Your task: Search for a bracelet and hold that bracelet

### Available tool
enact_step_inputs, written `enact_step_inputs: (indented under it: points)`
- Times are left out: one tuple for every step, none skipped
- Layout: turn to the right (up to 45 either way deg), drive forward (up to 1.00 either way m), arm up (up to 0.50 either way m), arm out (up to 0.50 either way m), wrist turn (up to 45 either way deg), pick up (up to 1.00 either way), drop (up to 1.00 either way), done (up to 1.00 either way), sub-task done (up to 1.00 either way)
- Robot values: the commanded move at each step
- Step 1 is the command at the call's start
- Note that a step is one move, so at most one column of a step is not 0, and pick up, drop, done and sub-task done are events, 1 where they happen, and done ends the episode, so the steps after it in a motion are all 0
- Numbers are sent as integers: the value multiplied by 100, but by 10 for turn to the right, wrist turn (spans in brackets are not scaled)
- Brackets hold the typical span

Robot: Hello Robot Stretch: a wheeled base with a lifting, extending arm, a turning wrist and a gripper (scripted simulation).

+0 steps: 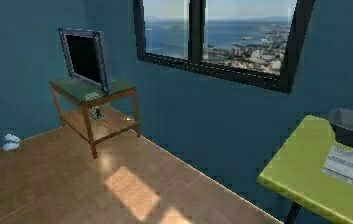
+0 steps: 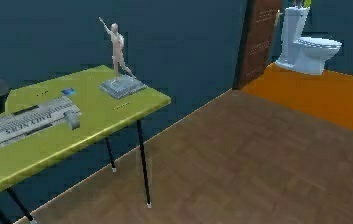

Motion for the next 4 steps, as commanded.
enact_step_inputs:
  points:
    - [450,0,0,0,0,0,0,0,0]
    - [450,0,0,0,0,0,0,0,0]
    - [300,0,0,0,0,0,0,0,0]
    - [0,10,0,0,0,0,0,0,0]
